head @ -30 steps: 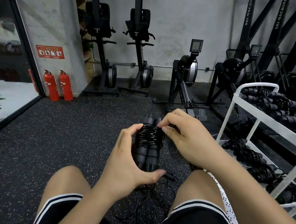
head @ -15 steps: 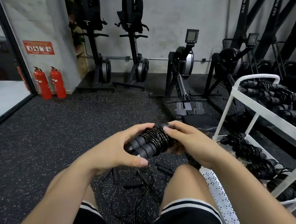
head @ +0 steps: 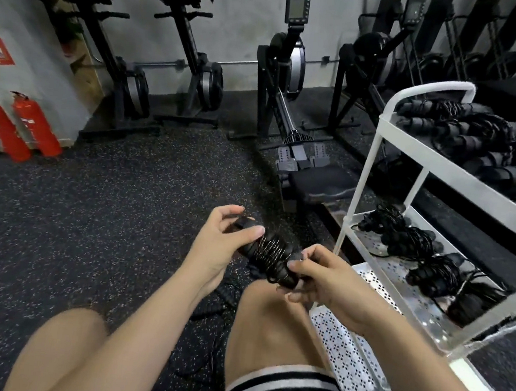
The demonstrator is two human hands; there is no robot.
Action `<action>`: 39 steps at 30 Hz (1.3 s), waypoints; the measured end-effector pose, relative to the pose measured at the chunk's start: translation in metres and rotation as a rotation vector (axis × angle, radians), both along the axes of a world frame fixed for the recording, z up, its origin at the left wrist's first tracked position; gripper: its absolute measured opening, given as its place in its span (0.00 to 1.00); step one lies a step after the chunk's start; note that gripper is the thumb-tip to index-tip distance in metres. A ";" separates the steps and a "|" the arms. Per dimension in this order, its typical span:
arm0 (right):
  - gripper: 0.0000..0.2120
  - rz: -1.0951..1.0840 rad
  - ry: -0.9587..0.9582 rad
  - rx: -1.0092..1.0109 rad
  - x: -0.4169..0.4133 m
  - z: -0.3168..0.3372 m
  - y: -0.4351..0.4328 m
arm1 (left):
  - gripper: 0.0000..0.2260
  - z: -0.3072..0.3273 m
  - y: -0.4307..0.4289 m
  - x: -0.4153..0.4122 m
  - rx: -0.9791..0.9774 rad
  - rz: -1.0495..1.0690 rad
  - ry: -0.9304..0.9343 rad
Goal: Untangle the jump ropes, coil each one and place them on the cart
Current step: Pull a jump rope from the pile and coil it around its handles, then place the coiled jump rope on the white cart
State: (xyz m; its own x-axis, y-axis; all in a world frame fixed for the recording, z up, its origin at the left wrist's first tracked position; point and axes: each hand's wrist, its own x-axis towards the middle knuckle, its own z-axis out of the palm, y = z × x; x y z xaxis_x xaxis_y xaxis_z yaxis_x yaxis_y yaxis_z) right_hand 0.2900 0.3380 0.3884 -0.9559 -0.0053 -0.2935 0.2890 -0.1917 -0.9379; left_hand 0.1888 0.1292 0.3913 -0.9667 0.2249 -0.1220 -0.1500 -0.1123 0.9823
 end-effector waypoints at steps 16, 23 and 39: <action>0.28 -0.231 -0.172 -0.040 -0.010 -0.117 0.063 | 0.19 -0.094 0.168 -0.058 -0.510 -0.571 0.001; 0.15 -0.558 -0.275 -0.143 -0.024 -0.172 0.093 | 0.12 -0.119 0.164 -0.089 -0.662 -0.708 0.030; 0.10 -0.921 -0.513 0.149 -0.111 -0.271 0.166 | 0.05 -0.214 0.057 -0.161 -0.602 -0.363 -0.282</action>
State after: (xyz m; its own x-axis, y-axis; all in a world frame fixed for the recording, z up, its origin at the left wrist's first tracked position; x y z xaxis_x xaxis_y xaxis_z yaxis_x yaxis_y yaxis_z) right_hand 0.1786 0.5040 0.1171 -0.3351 0.7261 -0.6004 0.4588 -0.4308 -0.7771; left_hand 0.0276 0.1857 0.1775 -0.7584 0.3397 -0.5562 -0.3302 0.5355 0.7773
